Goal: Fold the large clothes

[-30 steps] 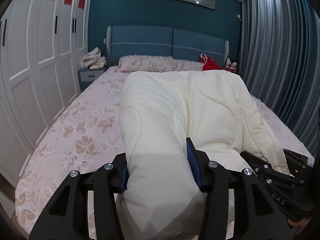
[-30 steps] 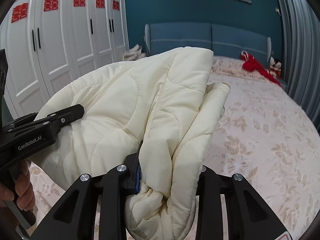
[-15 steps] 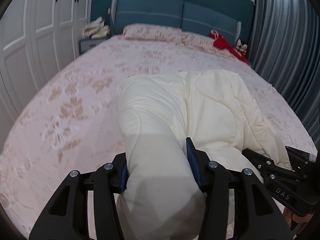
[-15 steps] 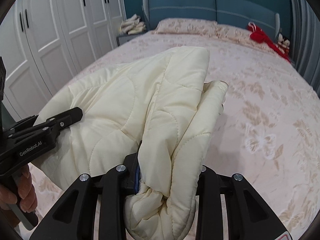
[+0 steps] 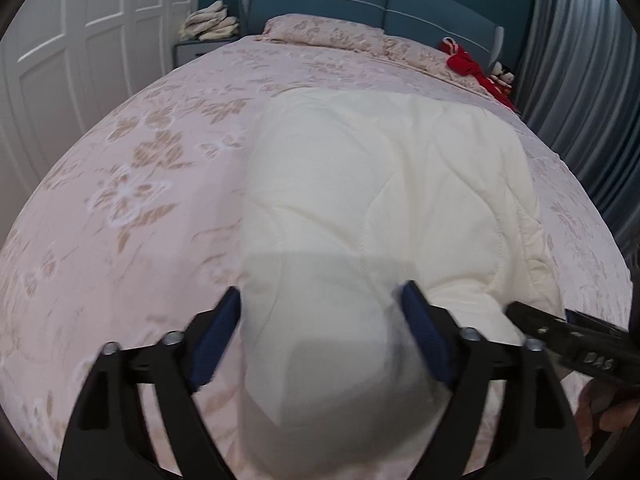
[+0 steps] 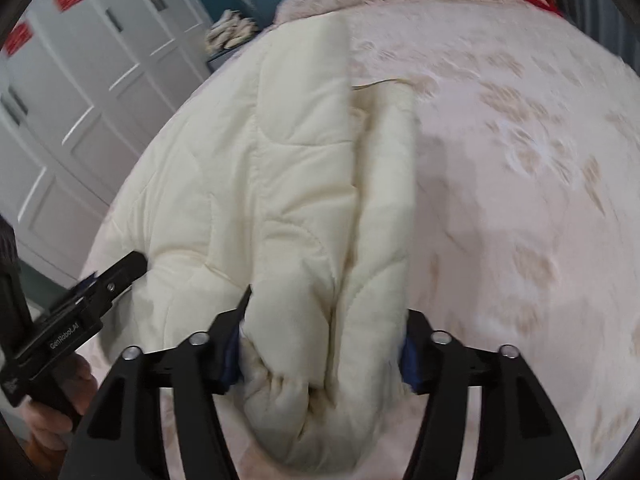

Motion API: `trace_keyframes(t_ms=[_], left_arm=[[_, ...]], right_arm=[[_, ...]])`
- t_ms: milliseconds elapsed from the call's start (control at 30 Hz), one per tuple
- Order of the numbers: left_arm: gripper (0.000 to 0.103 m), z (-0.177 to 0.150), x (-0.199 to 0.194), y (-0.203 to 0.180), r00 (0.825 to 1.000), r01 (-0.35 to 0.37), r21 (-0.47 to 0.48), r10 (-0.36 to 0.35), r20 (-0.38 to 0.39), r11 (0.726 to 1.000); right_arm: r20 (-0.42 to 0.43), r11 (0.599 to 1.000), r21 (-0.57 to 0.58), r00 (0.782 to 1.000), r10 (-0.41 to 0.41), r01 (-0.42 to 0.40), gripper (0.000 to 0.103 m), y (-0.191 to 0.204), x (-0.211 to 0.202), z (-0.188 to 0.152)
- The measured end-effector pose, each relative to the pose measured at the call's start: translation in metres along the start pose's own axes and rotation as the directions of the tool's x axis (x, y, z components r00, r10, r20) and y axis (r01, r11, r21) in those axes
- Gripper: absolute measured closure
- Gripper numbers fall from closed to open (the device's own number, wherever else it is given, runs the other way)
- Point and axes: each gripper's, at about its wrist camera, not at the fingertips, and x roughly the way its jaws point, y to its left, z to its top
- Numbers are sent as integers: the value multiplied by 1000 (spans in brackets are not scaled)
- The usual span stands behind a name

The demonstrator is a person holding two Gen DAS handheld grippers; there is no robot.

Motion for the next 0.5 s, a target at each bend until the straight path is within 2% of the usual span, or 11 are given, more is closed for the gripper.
trace_keyframes(t_ms=[33, 133, 233, 267, 300, 367, 467, 500], left_arm=[[9, -1, -9, 2, 1000, -9, -8, 9, 2, 1000], [5, -4, -29, 6, 997, -75, 0, 75, -30, 997], [5, -4, -42, 4, 973, -213, 29, 214, -82, 977], [5, -3, -46, 1, 966, -243, 38, 246, -82, 969], [5, -2, -52, -4, 963, -257, 46, 260, -76, 965], [5, 1, -59, -11, 969, -240, 44, 242, -58, 970], [5, 1, -58, -20, 973, -221, 38, 223, -66, 975], [5, 1, -56, -22, 971, -225, 43, 228, -69, 973]], right_arm=[[-6, 1000, 6, 1000, -11, 11, 40, -1, -13, -4], [3, 995, -30, 996, -93, 93, 33, 1, -50, -14], [79, 971, -117, 977, -199, 207, 26, 21, -83, -17], [117, 960, -150, 969, -219, 235, 18, 31, -91, -17], [144, 952, -175, 963, -228, 251, 15, 37, -94, -15], [201, 925, -253, 951, -236, 283, 15, 58, -99, -13], [172, 911, -308, 958, -230, 274, 15, 71, -86, -11], [162, 916, -306, 962, -218, 259, 19, 72, -83, -11]])
